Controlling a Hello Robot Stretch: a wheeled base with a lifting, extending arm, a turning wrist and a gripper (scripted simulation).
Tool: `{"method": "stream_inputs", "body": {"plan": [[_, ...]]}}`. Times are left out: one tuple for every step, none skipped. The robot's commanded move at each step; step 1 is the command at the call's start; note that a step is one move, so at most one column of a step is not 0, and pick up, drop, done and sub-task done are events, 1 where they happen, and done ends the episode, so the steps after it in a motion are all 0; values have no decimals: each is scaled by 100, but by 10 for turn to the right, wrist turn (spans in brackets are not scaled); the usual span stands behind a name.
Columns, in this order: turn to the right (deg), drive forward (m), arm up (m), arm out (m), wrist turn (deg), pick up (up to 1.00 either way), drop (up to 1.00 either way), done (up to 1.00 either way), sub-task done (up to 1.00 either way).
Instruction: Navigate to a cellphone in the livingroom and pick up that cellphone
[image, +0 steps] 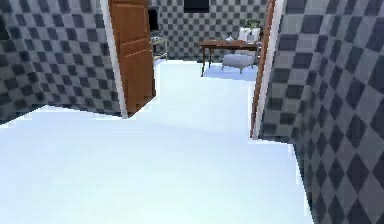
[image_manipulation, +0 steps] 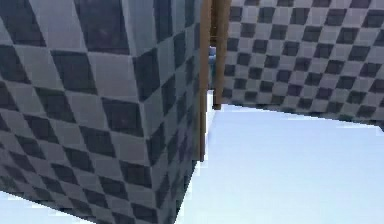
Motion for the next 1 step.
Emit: {"method": "stream_inputs", "body": {"plan": [[0, 100, 0, 0, 0, 0, 0, 0, 0]]}}
